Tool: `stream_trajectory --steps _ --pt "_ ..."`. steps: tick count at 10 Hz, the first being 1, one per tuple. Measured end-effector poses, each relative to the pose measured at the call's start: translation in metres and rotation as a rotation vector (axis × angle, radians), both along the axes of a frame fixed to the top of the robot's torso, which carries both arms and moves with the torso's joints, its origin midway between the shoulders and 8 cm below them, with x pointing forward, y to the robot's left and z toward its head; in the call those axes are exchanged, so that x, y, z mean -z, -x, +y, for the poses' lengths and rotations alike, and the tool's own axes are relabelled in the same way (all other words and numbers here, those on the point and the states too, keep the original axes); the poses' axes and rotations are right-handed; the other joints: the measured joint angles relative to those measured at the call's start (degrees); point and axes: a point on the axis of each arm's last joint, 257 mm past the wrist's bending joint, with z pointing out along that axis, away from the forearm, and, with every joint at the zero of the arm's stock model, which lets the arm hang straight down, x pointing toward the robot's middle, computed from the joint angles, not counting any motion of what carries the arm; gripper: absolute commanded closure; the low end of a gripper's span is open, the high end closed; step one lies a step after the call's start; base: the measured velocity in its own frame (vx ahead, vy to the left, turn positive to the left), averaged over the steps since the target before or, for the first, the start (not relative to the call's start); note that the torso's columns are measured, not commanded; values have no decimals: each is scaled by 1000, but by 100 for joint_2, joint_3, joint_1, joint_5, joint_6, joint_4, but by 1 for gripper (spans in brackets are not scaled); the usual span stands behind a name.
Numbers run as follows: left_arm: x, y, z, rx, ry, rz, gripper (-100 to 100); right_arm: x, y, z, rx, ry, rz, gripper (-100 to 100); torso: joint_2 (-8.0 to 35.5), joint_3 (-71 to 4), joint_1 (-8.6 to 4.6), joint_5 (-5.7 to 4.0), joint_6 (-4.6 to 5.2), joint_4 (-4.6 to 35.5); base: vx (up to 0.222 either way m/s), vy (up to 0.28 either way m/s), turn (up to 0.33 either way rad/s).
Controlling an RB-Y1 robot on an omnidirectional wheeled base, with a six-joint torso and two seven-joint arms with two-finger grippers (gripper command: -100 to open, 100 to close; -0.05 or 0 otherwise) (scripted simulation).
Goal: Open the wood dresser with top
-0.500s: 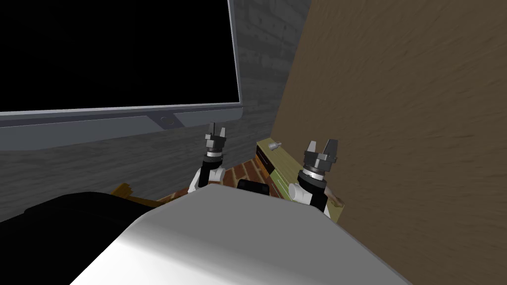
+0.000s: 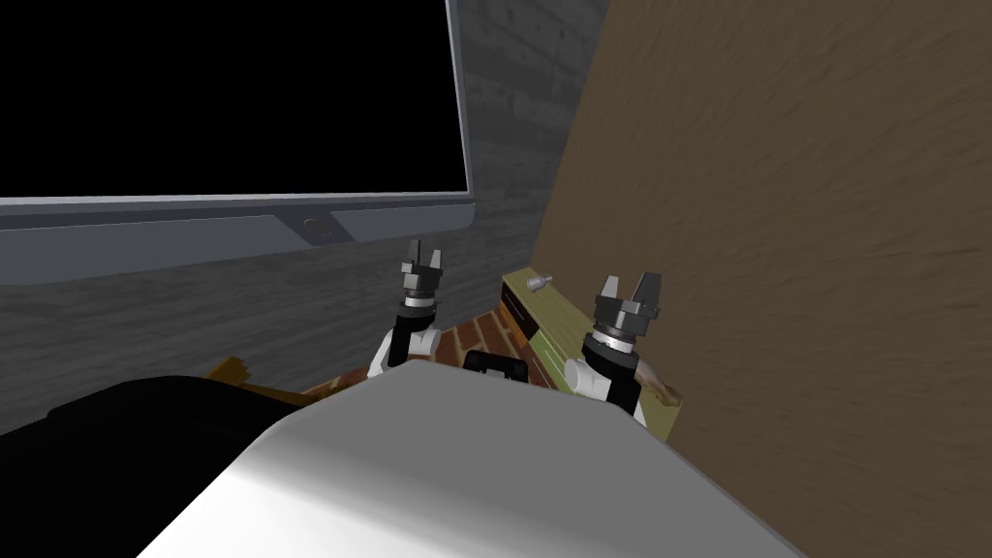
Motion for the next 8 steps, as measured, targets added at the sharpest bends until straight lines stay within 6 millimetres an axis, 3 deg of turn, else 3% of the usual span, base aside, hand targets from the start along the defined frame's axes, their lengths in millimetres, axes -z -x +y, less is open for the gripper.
stream_trajectory --steps 4,5,8 --pt "0 0 0 0 0 0 0 0 0 0 0 0 0 0 1693 -3381 0 0 0 1692 0 0 0" --pt "0 0 0 0 0 0 0 0 0 0 0 0 0 -100 2116 -4227 0 0 0 2114 42 1 41" --pt "0 0 0 0 0 1 0 27 -20 24 -18 130 96 -100 2365 -4767 0 0 0 2372 68 0 38"
